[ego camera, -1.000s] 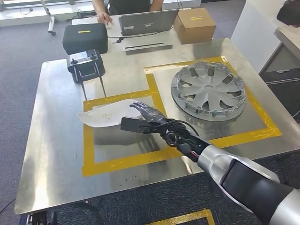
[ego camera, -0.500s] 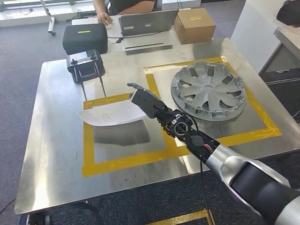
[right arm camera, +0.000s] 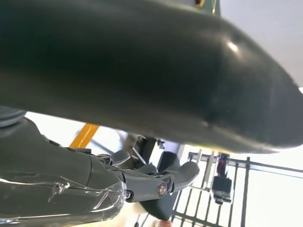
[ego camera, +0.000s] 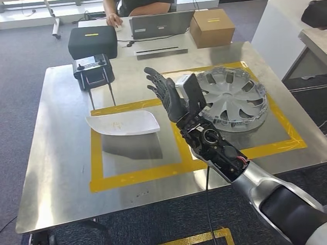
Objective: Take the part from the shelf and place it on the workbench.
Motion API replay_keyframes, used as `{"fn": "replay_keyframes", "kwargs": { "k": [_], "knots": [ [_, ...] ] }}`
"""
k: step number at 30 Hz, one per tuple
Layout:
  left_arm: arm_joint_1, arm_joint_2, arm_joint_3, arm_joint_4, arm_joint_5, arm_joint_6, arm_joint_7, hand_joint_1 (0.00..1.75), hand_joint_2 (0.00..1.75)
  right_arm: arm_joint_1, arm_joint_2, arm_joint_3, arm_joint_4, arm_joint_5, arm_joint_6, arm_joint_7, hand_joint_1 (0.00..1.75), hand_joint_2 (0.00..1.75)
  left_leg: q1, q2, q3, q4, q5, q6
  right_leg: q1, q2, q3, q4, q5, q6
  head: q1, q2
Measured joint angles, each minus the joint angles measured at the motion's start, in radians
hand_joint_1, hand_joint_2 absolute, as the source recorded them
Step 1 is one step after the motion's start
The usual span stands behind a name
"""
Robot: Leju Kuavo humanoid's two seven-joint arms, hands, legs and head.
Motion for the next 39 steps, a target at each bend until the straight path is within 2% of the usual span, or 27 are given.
{"fn": "replay_keyframes", "kwargs": {
  "k": [5, 11, 20, 31, 37, 39],
  "knots": [
    [-0.003, -0.001, 0.0, 0.0, -0.01, 0.001, 0.009, 0.0, 0.0, 0.082, -0.018, -0.039, -0.094, -0.048, 0.019, -0.025, 0.0, 0.0, 0.0, 0.0, 0.0, 0.0, 0.0, 0.0, 0.0, 0.0, 0.0, 0.0, 0.0, 0.0, 0.0, 0.0],
    [0.002, 0.003, 0.0, 0.0, 0.002, 0.001, 0.012, 0.0, 0.0, 0.239, -0.039, -0.105, -0.218, -0.09, 0.012, -0.09, 0.0, 0.0, 0.0, 0.0, 0.001, 0.0, -0.001, 0.0, 0.0, 0.0, 0.001, -0.001, 0.0, 0.0, 0.0, 0.0],
    [0.003, 0.007, 0.0, 0.0, 0.001, 0.009, 0.015, 0.0, 0.0, 0.39, -0.046, -0.178, -0.341, -0.04, 0.01, -0.104, 0.0, 0.0, 0.0, 0.0, 0.001, 0.0, -0.001, 0.0, 0.0, 0.0, 0.001, -0.001, -0.001, 0.0, 0.0, 0.0],
    [-0.006, 0.005, 0.0, 0.0, -0.019, 0.009, 0.019, 0.0, 0.0, 0.455, -0.051, -0.223, -0.413, 0.0, 0.001, -0.085, 0.0, 0.0, -0.004, 0.0, 0.001, 0.004, -0.005, 0.003, -0.005, 0.0, 0.003, -0.001, -0.002, 0.002, 0.0, 0.0],
    [-0.011, 0.005, 0.0, 0.0, -0.021, 0.009, 0.022, 0.0, 0.0, 0.464, -0.051, -0.234, -0.417, 0.001, 0.004, -0.084, 0.0, 0.0, -0.009, 0.0, 0.001, 0.011, -0.014, 0.014, -0.008, 0.0, 0.007, -0.003, -0.007, 0.011, 0.0, 0.0],
    [-0.013, 0.004, 0.0, 0.0, -0.022, 0.009, 0.022, 0.0, 0.0, 0.464, -0.051, -0.237, -0.423, 0.002, 0.004, -0.084, 0.0, 0.0, -0.004, 0.002, 0.008, 0.002, -0.014, 0.02, -0.007, 0.0, 0.006, 0.003, -0.015, 0.018, 0.0, 0.0]
  ]
}}
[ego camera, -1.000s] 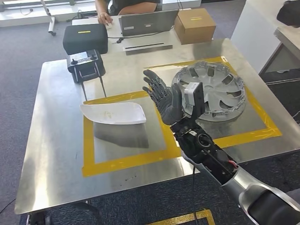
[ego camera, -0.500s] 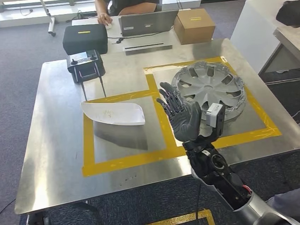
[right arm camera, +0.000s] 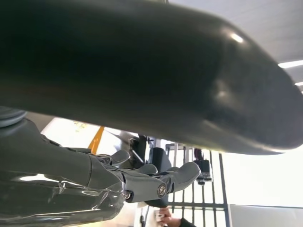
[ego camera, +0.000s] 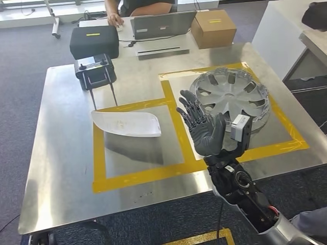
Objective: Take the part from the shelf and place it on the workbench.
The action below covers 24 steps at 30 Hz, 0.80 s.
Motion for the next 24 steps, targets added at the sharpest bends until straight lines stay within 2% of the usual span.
{"fn": "replay_keyframes", "kwargs": {
  "k": [1, 2, 4, 5, 6, 7, 8, 9, 10, 11, 12, 14, 15, 16, 17, 19, 20, 21, 22, 23, 24],
  "knots": [
    [-0.001, -0.001, 0.0, 0.0, 0.0, 0.0, 0.0, 0.0, 0.0, 0.0, 0.0, -0.001, -0.003, 0.001, 0.001, 0.0, 0.0, 0.0, 0.004, 0.001, 0.005, -0.005, 0.001, 0.003, 0.0, 0.0, -0.01, 0.025, -0.016, 0.003, 0.002, 0.0],
    [-0.002, -0.002, 0.0, 0.0, -0.001, 0.0, 0.0, 0.0, 0.0, 0.001, 0.0, -0.003, -0.005, 0.001, 0.001, 0.0, 0.0, 0.0, 0.007, 0.003, 0.011, -0.009, 0.001, 0.006, 0.0, -0.001, -0.031, 0.073, -0.043, 0.007, 0.004, 0.0],
    [-0.003, -0.004, 0.0, 0.0, -0.001, 0.0, 0.001, 0.0, 0.0, 0.004, -0.001, -0.005, -0.006, 0.002, 0.002, 0.0, 0.0, 0.0, 0.008, 0.004, 0.016, -0.01, 0.0, 0.009, -0.002, -0.002, -0.102, 0.221, -0.108, 0.013, 0.008, 0.0],
    [-0.002, -0.004, 0.0, 0.0, -0.001, 0.0, 0.002, 0.0, 0.0, 0.006, -0.001, -0.006, -0.006, 0.002, 0.002, 0.001, 0.0, 0.0, 0.008, 0.005, 0.016, -0.01, 0.0, 0.009, -0.004, -0.002, -0.135, 0.283, -0.126, 0.016, 0.009, 0.0],
    [-0.002, -0.005, 0.0, 0.0, -0.001, 0.0, 0.003, 0.0, 0.0, 0.008, -0.001, -0.007, -0.006, 0.002, 0.002, 0.001, 0.0, 0.0, 0.009, 0.004, 0.017, -0.009, -0.001, 0.008, -0.006, -0.002, -0.154, 0.31, -0.125, 0.018, 0.01, 0.0],
    [-0.002, -0.006, 0.0, 0.0, -0.001, 0.0, 0.004, 0.0, 0.0, 0.009, -0.001, -0.007, -0.006, 0.002, 0.002, 0.001, 0.0, 0.0, 0.01, 0.004, 0.018, -0.008, -0.002, 0.006, -0.009, -0.002, -0.152, 0.294, -0.102, 0.02, 0.01, 0.0],
    [-0.002, -0.007, 0.0, 0.0, -0.001, -0.001, 0.005, 0.0, 0.0, 0.01, -0.001, -0.007, -0.006, 0.002, 0.002, 0.001, 0.0, 0.0, 0.012, 0.003, 0.02, -0.006, -0.004, 0.003, -0.012, -0.003, -0.131, 0.24, -0.064, 0.022, 0.01, 0.0],
    [-0.002, -0.008, 0.0, 0.0, -0.002, -0.001, 0.005, 0.0, 0.0, 0.009, -0.001, -0.008, -0.006, 0.002, 0.002, 0.001, 0.0, 0.0, 0.014, 0.002, 0.021, -0.002, -0.007, -0.001, -0.015, -0.003, -0.099, 0.164, -0.023, 0.023, 0.011, 0.0],
    [-0.003, -0.008, 0.0, 0.0, -0.002, -0.001, 0.006, 0.0, 0.0, 0.009, -0.001, -0.008, -0.006, 0.002, 0.002, 0.002, 0.0, 0.0, 0.014, 0.001, 0.021, 0.001, -0.009, -0.007, -0.016, -0.002, -0.07, 0.097, 0.005, 0.024, 0.012, 0.0],
    [-0.003, -0.007, 0.0, 0.0, -0.003, -0.002, 0.006, 0.0, 0.0, 0.008, -0.001, -0.009, -0.007, 0.001, 0.002, 0.002, 0.0, 0.0, 0.013, 0.001, 0.019, 0.006, -0.01, -0.013, -0.017, 0.0, -0.049, 0.05, 0.022, 0.022, 0.013, 0.0],
    [-0.004, -0.006, 0.0, 0.0, -0.004, -0.002, 0.006, 0.0, 0.0, 0.008, -0.001, -0.009, -0.008, 0.001, 0.002, 0.003, 0.0, 0.0, 0.012, 0.0, 0.015, 0.009, -0.01, -0.02, -0.016, 0.002, -0.041, 0.03, 0.026, 0.017, 0.013, 0.0],
    [-0.004, -0.006, 0.0, 0.0, -0.007, -0.002, 0.007, 0.0, 0.0, 0.009, -0.001, -0.01, -0.01, 0.002, 0.002, 0.005, 0.0, 0.0, 0.01, -0.001, 0.008, 0.013, -0.004, -0.033, -0.013, 0.005, -0.042, 0.029, 0.03, 0.002, 0.009, 0.0],
    [-0.004, -0.006, 0.0, 0.0, -0.008, -0.002, 0.008, 0.0, 0.0, 0.008, -0.001, -0.011, -0.011, 0.002, 0.002, 0.007, 0.0, 0.0, 0.012, -0.001, 0.005, 0.017, -0.008, -0.038, -0.013, 0.004, -0.045, 0.029, 0.034, -0.005, 0.007, 0.0],
    [-0.005, -0.006, 0.0, 0.0, -0.01, -0.003, 0.009, 0.0, 0.0, 0.008, -0.001, -0.012, -0.013, 0.003, 0.002, 0.008, 0.0, 0.0, 0.012, -0.001, -0.003, 0.035, -0.024, -0.043, -0.013, 0.003, -0.046, 0.028, 0.039, -0.013, 0.005, 0.0],
    [-0.006, -0.006, 0.0, 0.0, -0.011, -0.004, 0.009, 0.0, 0.0, 0.007, -0.001, -0.013, -0.015, 0.005, 0.002, 0.01, 0.0, 0.0, 0.014, 0.0, -0.019, 0.074, -0.054, -0.047, -0.013, 0.001, -0.049, 0.026, 0.044, -0.021, 0.002, 0.0],
    [-0.007, -0.008, 0.0, 0.0, -0.013, -0.006, 0.01, 0.0, 0.0, 0.006, -0.001, -0.014, -0.016, 0.007, 0.004, 0.015, 0.0, 0.0, 0.015, 0.002, -0.072, 0.207, -0.138, -0.053, -0.01, -0.002, -0.06, 0.025, 0.053, -0.033, -0.005, 0.0],
    [-0.007, -0.008, 0.0, 0.0, -0.013, -0.008, 0.01, 0.0, 0.0, 0.006, -0.001, -0.015, -0.016, 0.008, 0.005, 0.018, 0.0, 0.0, 0.016, 0.002, -0.096, 0.272, -0.169, -0.055, -0.008, -0.002, -0.067, 0.025, 0.057, -0.037, -0.006, 0.0],
    [-0.007, -0.008, 0.0, 0.0, -0.013, -0.008, 0.009, 0.0, 0.0, 0.005, -0.001, -0.015, -0.016, 0.008, 0.006, 0.019, 0.0, 0.0, 0.015, 0.002, -0.106, 0.311, -0.185, -0.054, -0.005, -0.003, -0.074, 0.026, 0.062, -0.039, -0.007, 0.0],
    [-0.007, -0.008, 0.0, 0.0, -0.013, -0.009, 0.009, 0.0, 0.0, 0.005, -0.001, -0.015, -0.016, 0.009, 0.008, 0.019, 0.0, 0.0, 0.015, 0.002, -0.096, 0.308, -0.18, -0.052, -0.003, -0.003, -0.081, 0.026, 0.068, -0.039, -0.007, 0.0],
    [-0.008, -0.008, 0.0, 0.0, -0.013, -0.009, 0.009, 0.0, 0.0, 0.003, -0.001, -0.015, -0.016, 0.009, 0.011, 0.019, 0.0, 0.0, 0.014, 0.002, -0.065, 0.263, -0.159, -0.048, -0.001, -0.002, -0.087, 0.026, 0.073, -0.039, -0.007, 0.0],
    [-0.009, -0.008, 0.0, 0.0, -0.012, -0.009, 0.009, 0.0, 0.0, 0.001, -0.001, -0.015, -0.015, 0.009, 0.014, 0.018, 0.0, 0.0, 0.013, 0.002, -0.017, 0.188, -0.13, -0.041, 0.0, -0.002, -0.091, 0.026, 0.078, -0.038, -0.007, 0.0]
  ]
}}
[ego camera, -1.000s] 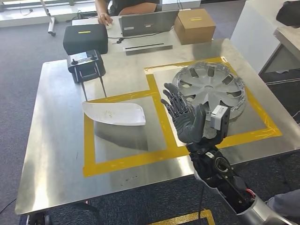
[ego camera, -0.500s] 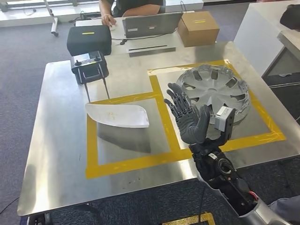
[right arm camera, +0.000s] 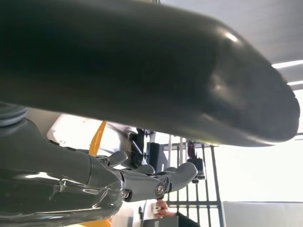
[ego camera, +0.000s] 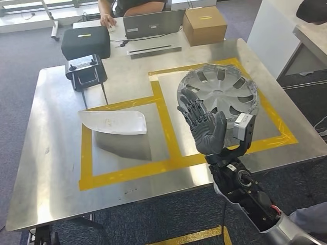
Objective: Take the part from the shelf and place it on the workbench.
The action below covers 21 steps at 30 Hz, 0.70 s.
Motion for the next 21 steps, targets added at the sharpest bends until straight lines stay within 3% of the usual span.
{"fn": "replay_keyframes", "kwargs": {
  "k": [2, 3, 6, 8, 11, 12, 13, 14, 16, 18, 19, 21],
  "knots": [
    [-0.006, 0.001, 0.0, 0.0, 0.004, 0.0, -0.001, 0.0, 0.0, -0.008, 0.0, 0.0, 0.001, 0.0, 0.01, -0.003, 0.0, 0.0, -0.006, 0.0, 0.082, -0.14, 0.04, 0.013, 0.004, 0.001, -0.008, 0.001, 0.009, 0.006, 0.001, 0.0],
    [-0.008, 0.002, 0.0, 0.0, 0.006, 0.0, -0.001, 0.0, 0.0, -0.013, 0.0, 0.0, 0.002, 0.0, 0.015, -0.004, 0.0, 0.0, -0.009, 0.0, 0.1, -0.175, 0.049, 0.018, 0.005, 0.001, -0.01, 0.001, 0.014, 0.011, 0.002, 0.0],
    [-0.005, 0.003, 0.0, 0.0, 0.012, 0.0, -0.003, 0.0, 0.0, -0.021, 0.0, 0.0, 0.008, 0.0, 0.024, -0.008, 0.0, 0.0, -0.011, 0.001, 0.095, -0.187, 0.066, 0.032, 0.003, 0.0, -0.016, 0.001, 0.023, 0.028, 0.002, 0.0],
    [-0.004, 0.003, 0.0, 0.0, 0.015, 0.0, -0.004, 0.0, 0.0, -0.024, 0.001, 0.0, 0.012, 0.0, 0.029, -0.011, 0.0, 0.0, -0.007, 0.004, 0.085, -0.193, 0.083, 0.044, 0.001, 0.0, -0.035, 0.044, -0.022, 0.037, 0.005, 0.0],
    [-0.001, 0.003, 0.0, 0.0, 0.02, 0.0, -0.008, 0.0, 0.0, -0.029, 0.001, 0.0, 0.02, 0.0, 0.036, -0.014, 0.0, 0.0, -0.006, 0.006, 0.06, -0.193, 0.103, 0.052, -0.001, -0.001, -0.091, 0.238, -0.158, 0.045, 0.014, 0.0],
    [0.001, 0.003, 0.0, 0.0, 0.022, 0.001, -0.009, 0.0, 0.0, -0.029, 0.001, 0.001, 0.023, 0.0, 0.037, -0.014, 0.0, 0.0, -0.006, 0.006, 0.051, -0.193, 0.11, 0.051, -0.001, -0.001, -0.097, 0.287, -0.179, 0.048, 0.014, 0.0],
    [0.004, 0.003, 0.0, 0.0, 0.024, 0.001, -0.01, 0.0, 0.0, -0.03, 0.002, 0.001, 0.026, 0.0, 0.039, -0.014, 0.0, 0.0, -0.006, 0.006, 0.043, -0.192, 0.116, 0.049, -0.002, -0.001, -0.086, 0.301, -0.18, 0.049, 0.015, 0.0],
    [0.006, 0.003, 0.0, 0.0, 0.025, 0.002, -0.01, 0.0, 0.0, -0.031, 0.002, 0.001, 0.03, 0.0, 0.04, -0.014, 0.0, 0.0, -0.006, 0.005, 0.035, -0.191, 0.122, 0.047, -0.002, -0.001, -0.055, 0.273, -0.162, 0.05, 0.016, 0.0],
    [0.008, 0.003, 0.0, 0.0, 0.027, 0.004, -0.011, 0.0, 0.0, -0.038, 0.002, 0.001, 0.035, 0.0, 0.041, -0.014, 0.0, 0.0, -0.006, 0.005, 0.023, -0.187, 0.13, 0.041, -0.004, -0.001, 0.046, 0.13, -0.115, 0.048, 0.018, 0.0],
    [0.008, 0.003, 0.0, 0.0, 0.027, 0.007, -0.011, 0.0, 0.0, -0.046, 0.003, 0.001, 0.038, 0.002, 0.042, -0.014, 0.0, 0.0, -0.009, 0.005, 0.015, -0.182, 0.139, 0.03, -0.002, 0.001, 0.118, 0.011, -0.097, 0.041, 0.019, 0.0],
    [0.008, 0.004, 0.0, 0.0, 0.027, 0.008, -0.012, 0.0, 0.0, -0.048, 0.003, 0.001, 0.04, 0.002, 0.043, -0.014, 0.0, 0.0, -0.01, 0.005, 0.011, -0.181, 0.145, 0.024, 0.001, 0.003, 0.128, -0.013, -0.098, 0.037, 0.019, 0.0],
    [0.009, 0.006, 0.0, 0.0, 0.028, 0.009, -0.012, 0.0, 0.0, -0.049, 0.004, 0.001, 0.043, 0.003, 0.043, -0.014, 0.0, 0.0, -0.01, 0.003, 0.007, -0.18, 0.154, 0.012, 0.0, 0.002, 0.12, -0.017, -0.089, 0.024, 0.016, 0.0]
  ]
}}
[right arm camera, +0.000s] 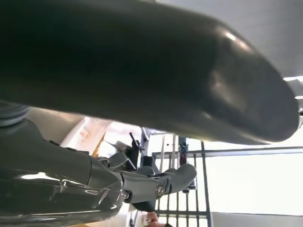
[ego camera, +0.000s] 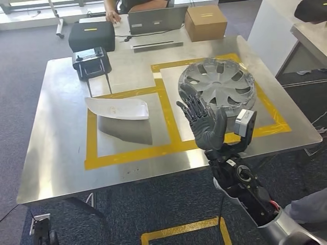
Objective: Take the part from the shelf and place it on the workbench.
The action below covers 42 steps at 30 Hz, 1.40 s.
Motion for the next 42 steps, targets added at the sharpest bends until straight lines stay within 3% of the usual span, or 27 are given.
{"fn": "replay_keyframes", "kwargs": {
  "k": [2, 5, 6, 7, 8, 10, 12, 14, 16, 17, 18, 20, 21, 22, 23, 24, 26, 28, 31, 32, 33, 35, 36, 37, 38, 39, 42],
  "knots": [
    [0.001, 0.002, 0.0, 0.0, 0.0, 0.0, 0.0, 0.0, 0.0, -0.003, 0.003, 0.0, 0.002, 0.001, 0.0, 0.0, 0.0, 0.0, 0.002, -0.001, -0.02, 0.037, -0.035, -0.011, -0.004, -0.004, -0.013, -0.004, 0.016, -0.017, -0.006, 0.0],
    [0.001, 0.004, 0.0, 0.0, -0.002, 0.001, 0.0, 0.0, 0.0, -0.004, 0.006, 0.001, 0.003, 0.003, 0.0, 0.0, 0.0, 0.0, 0.005, -0.001, -0.091, 0.226, -0.167, -0.023, -0.004, -0.008, -0.045, -0.005, 0.043, -0.031, -0.018, 0.0],
    [0.002, 0.004, 0.0, 0.0, -0.004, 0.001, 0.0, 0.0, 0.0, -0.003, 0.006, 0.001, 0.004, 0.003, 0.0, 0.001, 0.0, 0.0, 0.006, -0.001, -0.106, 0.283, -0.191, -0.026, -0.003, -0.008, -0.057, -0.004, 0.051, -0.031, -0.02, 0.0],
    [0.003, 0.004, 0.0, 0.0, -0.004, 0.001, 0.0, 0.0, 0.0, -0.002, 0.006, 0.001, 0.005, 0.004, 0.0, 0.001, 0.0, 0.0, 0.007, -0.001, -0.107, 0.311, -0.193, -0.027, -0.002, -0.008, -0.068, -0.004, 0.059, -0.031, -0.02, 0.0],
    [0.003, 0.004, 0.0, 0.0, -0.005, 0.001, 0.001, 0.0, 0.0, -0.001, 0.006, 0.0, 0.006, 0.004, 0.0, 0.001, 0.0, 0.0, 0.008, -0.001, -0.088, 0.3, -0.175, -0.026, -0.001, -0.008, -0.078, -0.003, 0.066, -0.03, -0.02, 0.0],
    [0.001, 0.004, 0.0, 0.0, -0.007, 0.001, 0.001, 0.0, 0.0, 0.0, 0.006, 0.0, 0.007, 0.006, -0.002, 0.001, 0.0, 0.0, 0.008, -0.001, 0.003, 0.175, -0.12, -0.017, 0.0, -0.008, -0.093, -0.003, 0.08, -0.026, -0.02, 0.0],
    [-0.003, 0.005, 0.0, 0.0, -0.009, 0.001, 0.002, 0.0, 0.0, 0.0, 0.007, 0.0, 0.007, 0.009, -0.004, 0.001, 0.0, 0.0, 0.004, -0.002, 0.095, 0.031, -0.097, -0.005, 0.004, -0.008, -0.102, -0.002, 0.092, -0.018, -0.02, 0.0],
    [-0.003, 0.006, 0.0, 0.0, -0.01, 0.001, 0.001, 0.0, 0.0, 0.001, 0.008, -0.001, 0.007, 0.011, -0.006, 0.002, 0.0, 0.0, -0.002, -0.002, 0.123, -0.023, -0.097, 0.003, 0.005, -0.008, -0.107, -0.002, 0.104, -0.006, -0.018, 0.0],
    [-0.001, 0.004, 0.0, 0.0, -0.011, 0.001, 0.001, 0.0, 0.0, 0.004, 0.008, -0.001, 0.007, 0.012, -0.007, 0.002, 0.0, 0.0, 0.001, 0.001, 0.115, -0.028, -0.086, 0.016, 0.004, -0.007, -0.115, 0.003, 0.101, 0.005, -0.017, 0.0],
    [-0.001, 0.004, 0.0, 0.0, -0.011, 0.001, 0.001, 0.0, 0.0, 0.005, 0.008, -0.002, 0.007, 0.012, -0.008, 0.003, 0.0, 0.0, 0.003, 0.003, 0.109, -0.03, -0.078, 0.024, 0.003, -0.006, -0.124, 0.023, 0.08, 0.011, -0.016, 0.0],
    [0.0, 0.003, 0.0, 0.0, -0.012, 0.001, 0.001, 0.0, 0.0, 0.007, 0.008, -0.002, 0.007, 0.012, -0.008, 0.003, 0.0, 0.0, 0.006, 0.006, 0.102, -0.032, -0.07, 0.032, 0.002, -0.006, -0.139, 0.064, 0.043, 0.015, -0.014, 0.0],
    [0.0, 0.002, 0.0, 0.0, -0.013, 0.001, 0.001, 0.0, 0.0, 0.011, 0.009, -0.003, 0.007, 0.013, -0.008, 0.003, 0.0, 0.0, 0.006, 0.008, 0.085, -0.032, -0.056, 0.039, -0.001, -0.006, -0.18, 0.198, -0.052, 0.021, -0.01, 0.0],
    [0.002, 0.002, 0.0, 0.0, -0.014, 0.001, 0.001, 0.0, 0.0, 0.015, 0.009, -0.004, 0.007, 0.013, -0.009, 0.004, 0.0, 0.0, 0.005, 0.008, 0.075, -0.031, -0.049, 0.039, -0.001, -0.006, -0.195, 0.263, -0.083, 0.024, -0.009, 0.0],
    [0.003, 0.001, 0.0, 0.0, -0.014, 0.001, 0.001, 0.0, 0.0, 0.019, 0.009, -0.004, 0.007, 0.013, -0.009, 0.006, 0.0, 0.0, 0.005, 0.008, 0.065, -0.03, -0.042, 0.038, -0.002, -0.006, -0.197, 0.301, -0.092, 0.026, -0.008, 0.0],
    [0.004, 0.001, 0.0, 0.0, -0.015, 0.001, 0.001, 0.0, 0.0, 0.022, 0.009, -0.004, 0.007, 0.013, -0.009, 0.01, 0.0, 0.0, 0.005, 0.008, 0.055, -0.027, -0.036, 0.036, -0.002, -0.006, -0.182, 0.301, -0.079, 0.028, -0.007, 0.0],
    [0.005, 0.001, 0.0, 0.0, -0.015, 0.001, 0.001, 0.0, 0.0, 0.024, 0.009, -0.005, 0.006, 0.013, -0.01, 0.014, 0.0, 0.0, 0.006, 0.008, 0.046, -0.024, -0.031, 0.034, -0.003, -0.006, -0.147, 0.26, -0.052, 0.028, -0.006, 0.0],
    [0.006, 0.0, 0.0, 0.0, -0.015, 0.001, 0.001, 0.0, 0.0, 0.027, 0.009, -0.006, 0.002, 0.013, -0.014, 0.022, 0.0, 0.0, 0.004, 0.008, 0.032, -0.015, -0.024, 0.026, -0.003, -0.006, -0.047, 0.108, -0.004, 0.026, -0.002, 0.0],
    [0.005, 0.0, 0.0, 0.0, -0.016, 0.001, 0.001, 0.0, 0.0, 0.03, 0.009, -0.009, -0.003, 0.013, -0.018, 0.027, 0.0, 0.0, 0.001, 0.008, 0.022, -0.01, -0.014, 0.016, -0.001, -0.004, 0.012, 0.002, 0.005, 0.02, -0.001, 0.0],
    [0.006, 0.0, 0.0, 0.0, -0.017, 0.001, 0.0, 0.0, 0.0, 0.034, 0.009, -0.01, -0.007, 0.013, -0.02, 0.031, 0.0, 0.0, 0.0, 0.007, 0.012, -0.007, -0.001, -0.002, -0.001, -0.005, 0.005, -0.015, 0.014, 0.001, -0.003, 0.0],
    [0.006, 0.001, 0.0, 0.0, -0.017, 0.001, 0.0, 0.0, 0.0, 0.034, 0.009, -0.01, -0.009, 0.014, -0.02, 0.031, 0.0, 0.0, 0.001, 0.007, 0.002, 0.009, -0.018, -0.008, -0.003, -0.006, -0.003, -0.016, 0.021, -0.008, -0.005, 0.0],
    [0.006, 0.001, 0.0, 0.0, -0.017, 0.001, 0.0, 0.0, 0.0, 0.034, 0.009, -0.01, -0.01, 0.014, -0.02, 0.032, 0.0, 0.0, 0.002, 0.006, -0.014, 0.043, -0.049, -0.014, -0.005, -0.008, -0.013, -0.018, 0.03, -0.017, -0.009, 0.0],
    [0.006, 0.001, 0.0, 0.0, -0.017, 0.001, 0.0, 0.0, 0.0, 0.035, 0.009, -0.01, -0.013, 0.014, -0.021, 0.032, 0.0, 0.0, 0.006, 0.005, -0.065, 0.175, -0.146, -0.024, -0.005, -0.009, -0.036, -0.018, 0.049, -0.027, -0.016, 0.0],
    [0.006, 0.0, 0.0, 0.0, -0.018, 0.001, 0.0, 0.0, 0.0, 0.036, 0.009, -0.01, -0.014, 0.014, -0.023, 0.033, 0.0, 0.0, 0.007, 0.005, -0.088, 0.246, -0.18, -0.028, -0.004, -0.01, -0.049, -0.017, 0.057, -0.029, -0.018, 0.0],
    [0.007, 0.0, 0.0, 0.0, -0.02, 0.001, 0.0, 0.0, 0.0, 0.038, 0.009, -0.01, -0.014, 0.014, -0.025, 0.034, 0.0, 0.0, 0.008, 0.005, -0.099, 0.296, -0.195, -0.03, -0.003, -0.01, -0.061, -0.016, 0.065, -0.029, -0.018, 0.0],
    [0.007, -0.001, 0.0, 0.0, -0.021, 0.001, 0.0, 0.0, 0.0, 0.04, 0.009, -0.01, -0.015, 0.014, -0.029, 0.035, 0.0, 0.0, 0.009, 0.005, -0.091, 0.308, -0.187, -0.03, -0.002, -0.009, -0.073, -0.014, 0.073, -0.028, -0.019, 0.0],
    [0.007, -0.001, 0.0, 0.0, -0.023, 0.001, 0.0, 0.0, 0.0, 0.042, 0.009, -0.011, -0.017, 0.014, -0.033, 0.036, 0.0, 0.0, 0.009, 0.005, -0.064, 0.279, -0.162, -0.028, -0.001, -0.009, -0.082, -0.013, 0.079, -0.027, -0.019, 0.0],
    [0.001, -0.001, 0.0, 0.0, -0.028, 0.001, 0.0, 0.0, 0.0, 0.046, 0.009, -0.011, -0.026, 0.014, -0.04, 0.038, 0.0, 0.0, 0.004, 0.004, 0.079, 0.058, -0.097, -0.008, 0.002, -0.008, -0.099, -0.01, 0.096, -0.018, -0.018, 0.0]
  ]
}}
